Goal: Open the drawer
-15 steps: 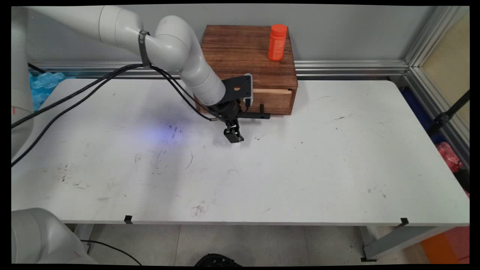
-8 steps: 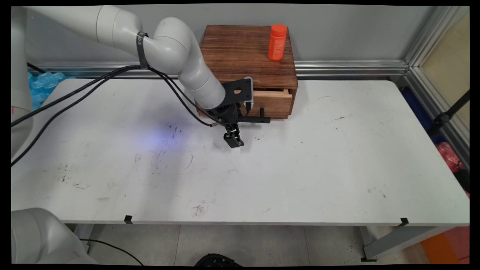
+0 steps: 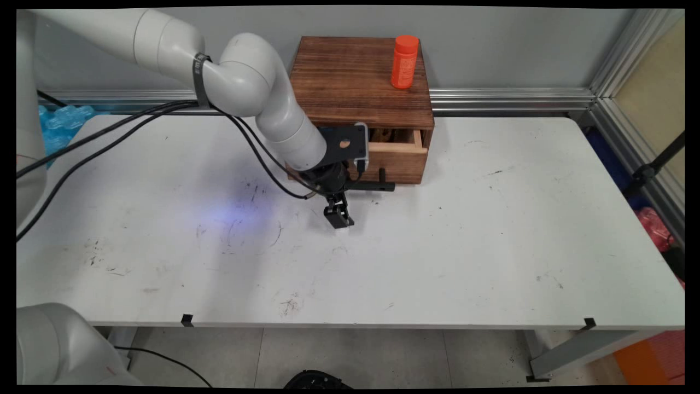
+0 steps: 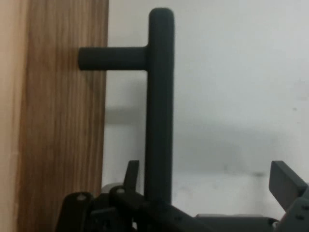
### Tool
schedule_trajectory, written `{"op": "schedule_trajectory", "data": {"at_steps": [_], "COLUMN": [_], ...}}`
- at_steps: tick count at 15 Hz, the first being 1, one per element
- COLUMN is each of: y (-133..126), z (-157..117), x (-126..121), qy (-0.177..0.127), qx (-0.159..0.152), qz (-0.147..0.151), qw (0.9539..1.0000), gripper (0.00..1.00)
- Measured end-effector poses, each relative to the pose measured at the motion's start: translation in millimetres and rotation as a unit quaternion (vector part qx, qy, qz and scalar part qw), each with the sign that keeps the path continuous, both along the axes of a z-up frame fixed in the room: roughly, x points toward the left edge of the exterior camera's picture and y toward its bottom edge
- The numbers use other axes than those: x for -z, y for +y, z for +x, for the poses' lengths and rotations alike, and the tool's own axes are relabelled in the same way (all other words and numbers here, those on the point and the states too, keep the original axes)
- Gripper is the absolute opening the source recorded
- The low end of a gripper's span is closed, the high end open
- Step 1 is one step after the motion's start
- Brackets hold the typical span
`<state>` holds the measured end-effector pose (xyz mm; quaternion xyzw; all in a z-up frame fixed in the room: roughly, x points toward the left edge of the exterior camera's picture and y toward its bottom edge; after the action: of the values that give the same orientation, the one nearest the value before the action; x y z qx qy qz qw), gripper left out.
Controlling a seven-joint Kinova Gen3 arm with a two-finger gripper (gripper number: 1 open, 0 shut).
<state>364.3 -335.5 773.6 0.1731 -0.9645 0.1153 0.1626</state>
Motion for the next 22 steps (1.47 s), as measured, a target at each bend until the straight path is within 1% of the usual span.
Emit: {"op": "schedule_trajectory", "data": {"at_steps": [7,13,22], "y": [21.1,27.6,33.6], "z": [-7.7,-16.4,-22.4], "x": [3.8,1.2,-10.4], "qy": [0.0,0.005,0.012], "qx": [0.002,-0.002,-0.019], "qz": [0.014,0.016,0.014], "qw": [0.9999,0.9999,0.9996], "gripper": [1.0,1.0,1.0]}}
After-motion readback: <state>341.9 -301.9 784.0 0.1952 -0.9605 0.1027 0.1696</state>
